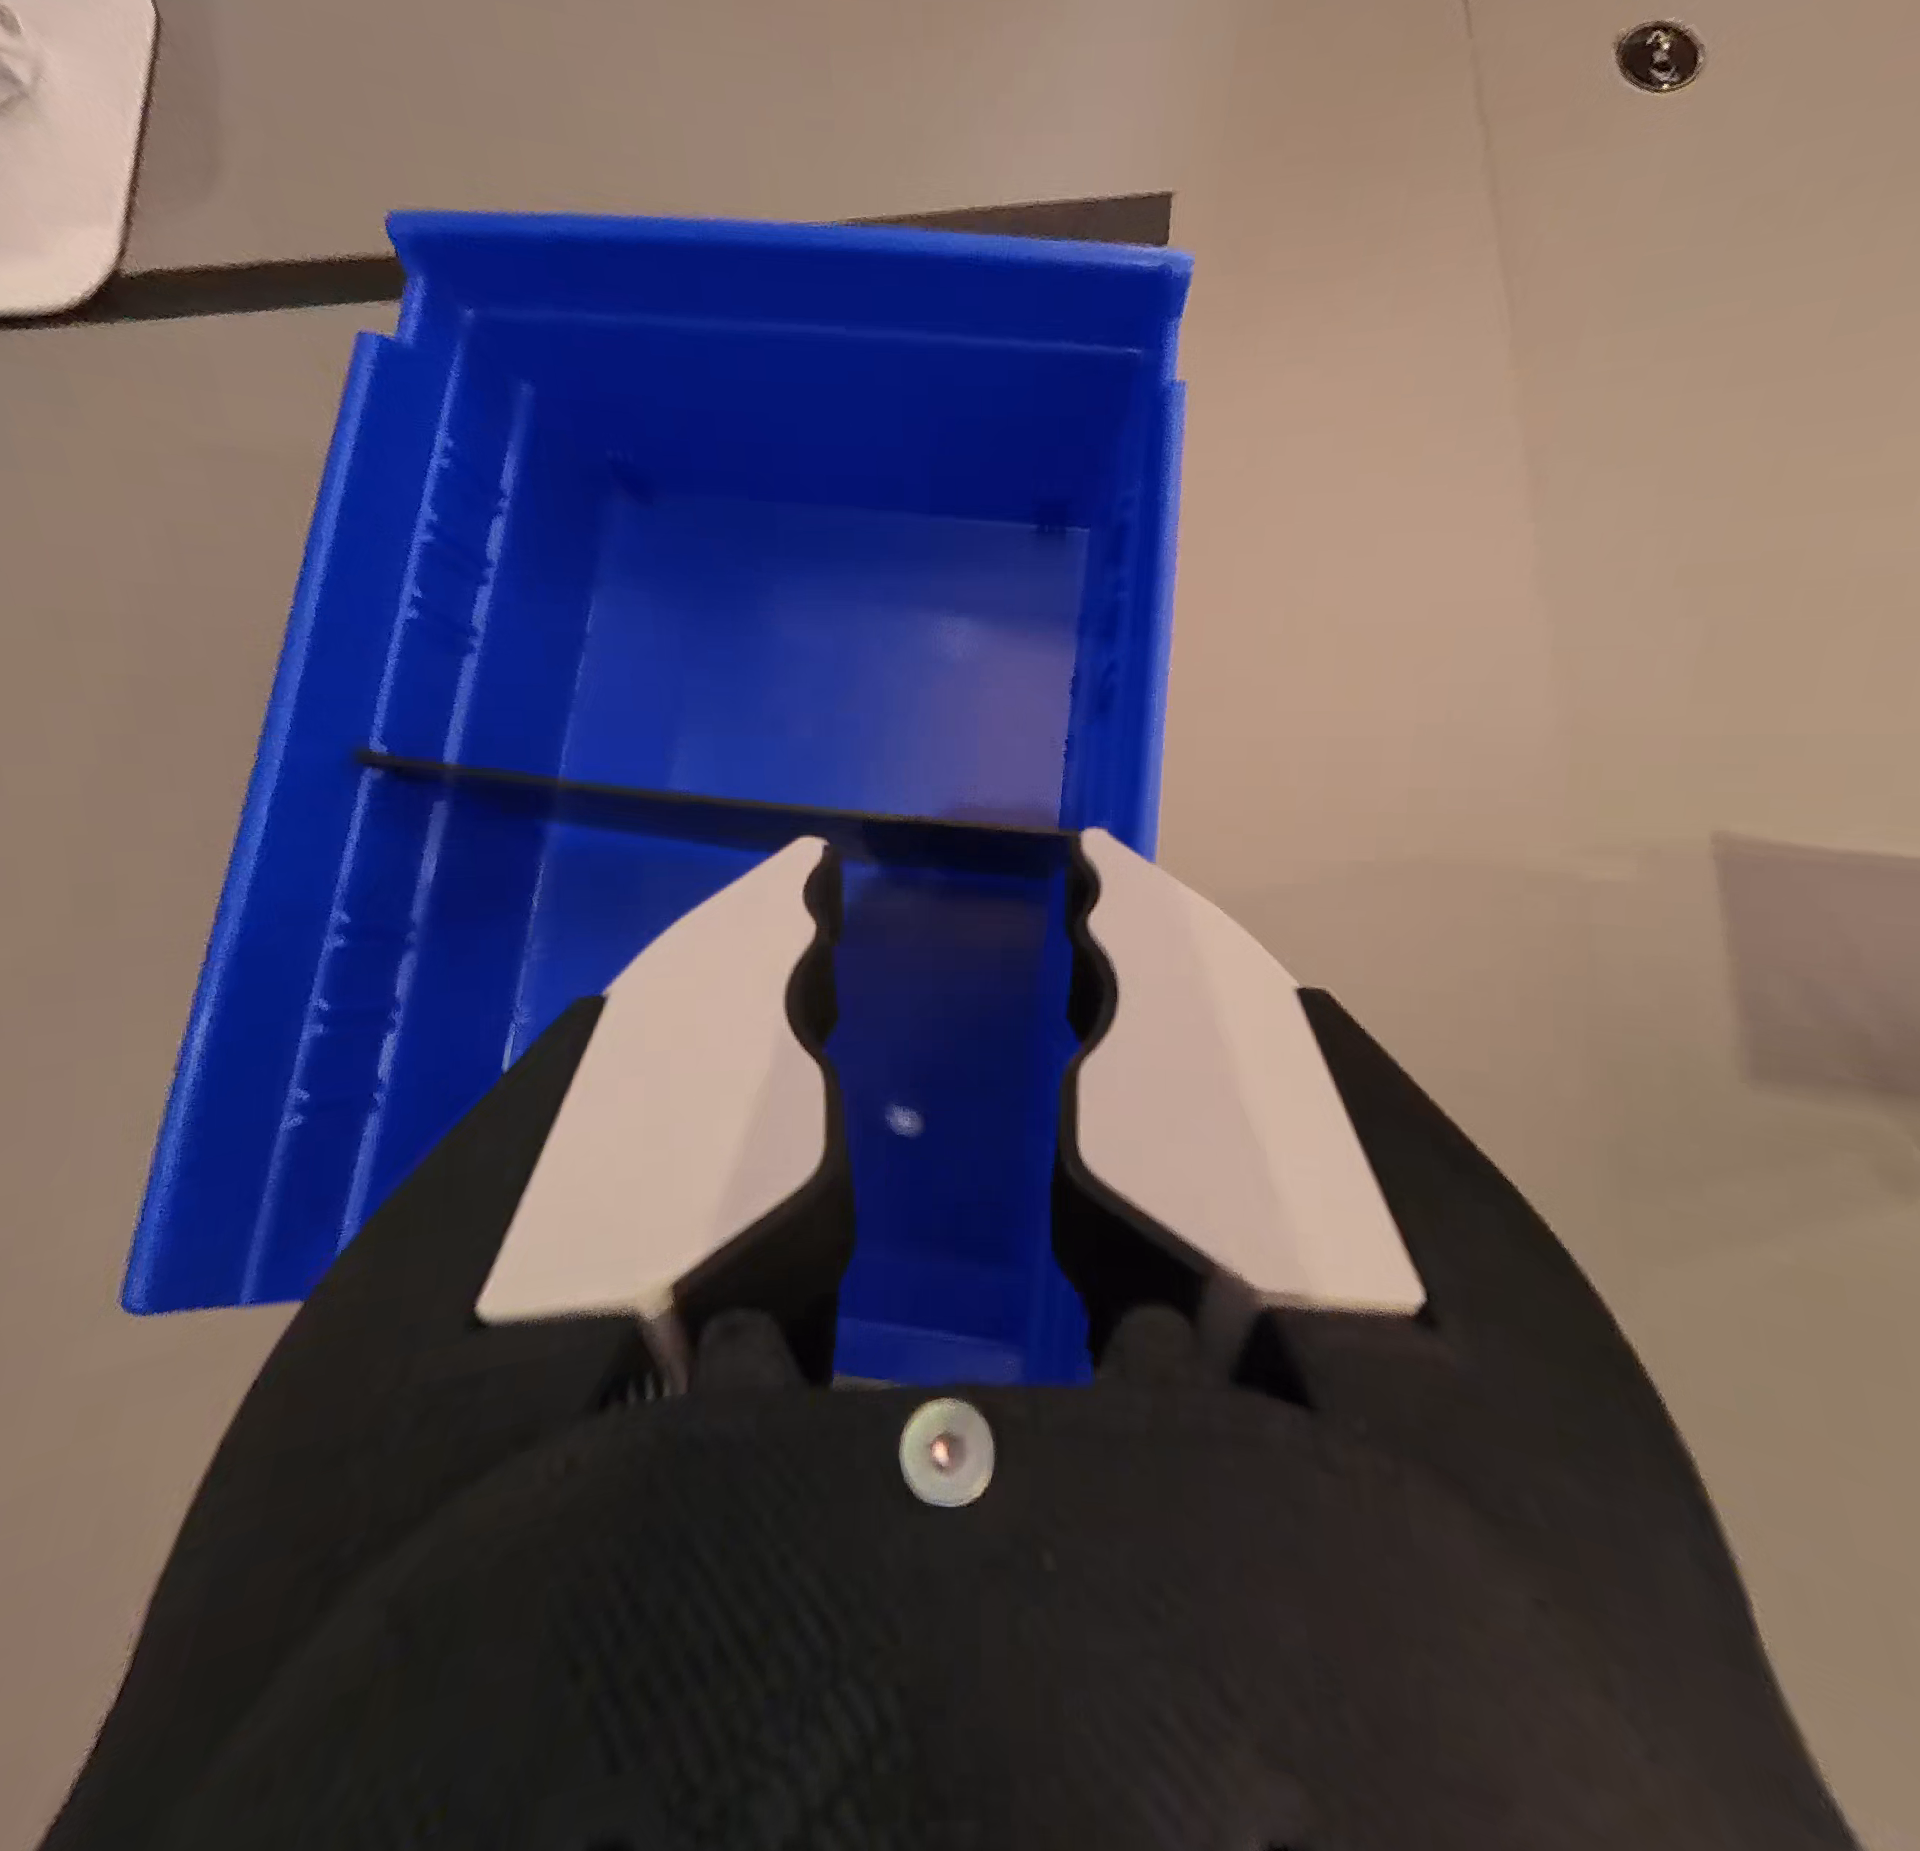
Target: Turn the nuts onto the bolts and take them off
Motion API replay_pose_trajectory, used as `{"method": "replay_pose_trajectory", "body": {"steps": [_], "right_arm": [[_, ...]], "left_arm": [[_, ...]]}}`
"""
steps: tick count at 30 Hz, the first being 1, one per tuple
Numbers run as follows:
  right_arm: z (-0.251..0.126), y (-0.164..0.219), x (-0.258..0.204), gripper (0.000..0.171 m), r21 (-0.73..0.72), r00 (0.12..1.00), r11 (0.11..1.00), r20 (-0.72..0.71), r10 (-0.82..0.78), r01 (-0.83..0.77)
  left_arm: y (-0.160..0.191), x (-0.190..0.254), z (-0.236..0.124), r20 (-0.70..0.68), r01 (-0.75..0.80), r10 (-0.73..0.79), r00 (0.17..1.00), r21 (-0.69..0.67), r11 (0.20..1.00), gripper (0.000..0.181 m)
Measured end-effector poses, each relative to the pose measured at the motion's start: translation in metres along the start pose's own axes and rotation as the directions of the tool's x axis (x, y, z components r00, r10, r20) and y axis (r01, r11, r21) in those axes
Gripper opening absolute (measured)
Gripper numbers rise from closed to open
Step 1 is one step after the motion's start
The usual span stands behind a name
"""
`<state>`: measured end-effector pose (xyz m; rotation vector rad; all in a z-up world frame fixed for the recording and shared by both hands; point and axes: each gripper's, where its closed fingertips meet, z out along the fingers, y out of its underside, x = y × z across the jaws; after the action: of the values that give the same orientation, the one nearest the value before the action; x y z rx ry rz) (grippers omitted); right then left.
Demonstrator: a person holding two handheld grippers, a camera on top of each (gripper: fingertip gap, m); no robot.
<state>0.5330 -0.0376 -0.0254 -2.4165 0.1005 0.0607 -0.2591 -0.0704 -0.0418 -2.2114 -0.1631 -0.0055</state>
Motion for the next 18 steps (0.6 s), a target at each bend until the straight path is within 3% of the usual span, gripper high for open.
{"method": "replay_pose_trajectory", "body": {"steps": [6,9,14,18], "right_arm": [[-0.001,0.043,0.017,0.042,-0.124,0.989,0.991,-0.135,-0.061,0.044],[-0.003,0.055,0.018,0.041,-0.095,0.993,0.995,-0.110,-0.040,0.029],[-0.013,0.066,0.035,0.040,-0.090,0.992,0.995,-0.117,-0.046,0.036],[-0.020,0.060,0.048,0.039,-0.044,0.993,0.999,-0.115,-0.036,0.031]], "left_arm": [[0.024,0.000,0.024,0.025,-0.040,0.045,0.999,-0.172,0.984,0.047],[0.033,0.009,0.033,-0.050,-0.050,0.038,0.998,-0.261,0.964,0.030],[0.031,-0.013,0.039,-0.027,-0.192,0.195,0.980,-0.341,0.920,0.024],[0.023,-0.030,0.048,-0.089,-0.305,0.293,0.952,-0.363,0.880,0.020]]}}
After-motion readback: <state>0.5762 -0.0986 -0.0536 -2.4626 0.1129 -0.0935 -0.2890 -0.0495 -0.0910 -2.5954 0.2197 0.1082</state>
